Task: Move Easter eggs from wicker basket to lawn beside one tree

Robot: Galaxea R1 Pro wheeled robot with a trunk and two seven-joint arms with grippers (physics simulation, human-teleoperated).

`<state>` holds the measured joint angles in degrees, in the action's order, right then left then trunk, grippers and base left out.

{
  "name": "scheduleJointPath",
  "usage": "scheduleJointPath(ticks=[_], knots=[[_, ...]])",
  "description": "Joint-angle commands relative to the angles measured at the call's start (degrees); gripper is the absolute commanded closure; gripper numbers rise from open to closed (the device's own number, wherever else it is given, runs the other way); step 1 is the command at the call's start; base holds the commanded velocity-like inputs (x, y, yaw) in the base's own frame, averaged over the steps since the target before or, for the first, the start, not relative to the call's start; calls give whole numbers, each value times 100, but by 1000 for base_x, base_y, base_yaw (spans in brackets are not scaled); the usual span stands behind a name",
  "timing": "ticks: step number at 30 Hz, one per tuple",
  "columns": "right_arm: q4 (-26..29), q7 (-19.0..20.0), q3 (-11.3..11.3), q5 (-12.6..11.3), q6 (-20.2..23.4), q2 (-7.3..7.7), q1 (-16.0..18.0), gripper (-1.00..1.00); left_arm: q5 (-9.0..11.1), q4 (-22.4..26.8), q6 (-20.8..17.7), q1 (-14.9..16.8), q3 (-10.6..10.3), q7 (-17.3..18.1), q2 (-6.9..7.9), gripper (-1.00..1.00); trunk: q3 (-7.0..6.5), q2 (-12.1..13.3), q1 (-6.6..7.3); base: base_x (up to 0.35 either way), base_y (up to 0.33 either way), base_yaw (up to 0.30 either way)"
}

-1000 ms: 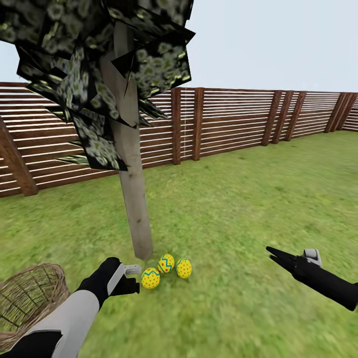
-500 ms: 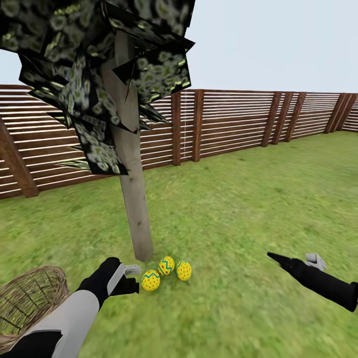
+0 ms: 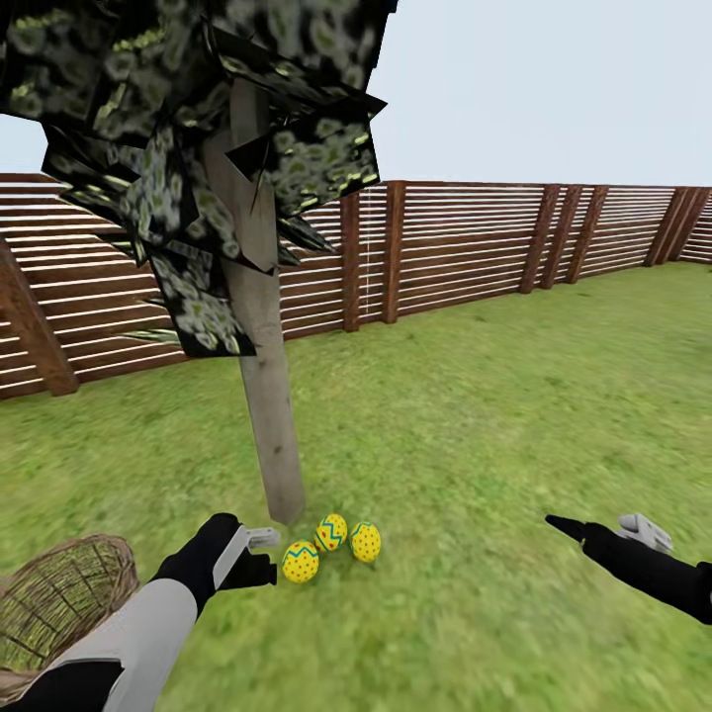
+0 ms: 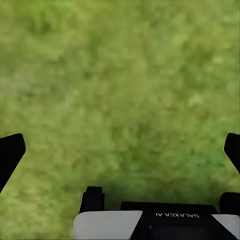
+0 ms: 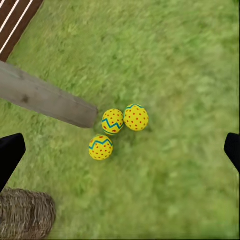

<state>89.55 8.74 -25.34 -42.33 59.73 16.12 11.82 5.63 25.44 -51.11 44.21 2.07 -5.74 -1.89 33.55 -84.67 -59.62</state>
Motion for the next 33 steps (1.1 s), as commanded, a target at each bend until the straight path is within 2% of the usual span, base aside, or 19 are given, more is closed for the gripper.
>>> scheduleJointPath(ticks=[1, 5, 9, 23, 33], knots=[[4, -56, -1, 52, 27, -3, 5, -100, 61, 5, -20, -4, 21, -59, -4, -100, -13, 39, 23, 0, 0, 0], [21, -172, 6, 51, 27, -9, 5, -100, 61, 2, -14, -13, 21, -59, 2, -100, -85, 199, 111, 0, 0, 0], [57, -249, -13, 53, 27, -21, 5, -100, 36, -10, 153, -34, 21, -64, 14, -100, -156, 359, 199, 0, 0, 0], [65, -259, -24, 50, 27, -6, -1, -100, 47, -14, 256, -205, 23, -60, 54, -100, -408, 921, 506, -3, 0, 0], [64, -259, -10, 50, 27, -20, -4, -100, 20, -20, 594, -409, 28, -59, 75, -100, -587, 1322, 726, -233, 0, 0]])
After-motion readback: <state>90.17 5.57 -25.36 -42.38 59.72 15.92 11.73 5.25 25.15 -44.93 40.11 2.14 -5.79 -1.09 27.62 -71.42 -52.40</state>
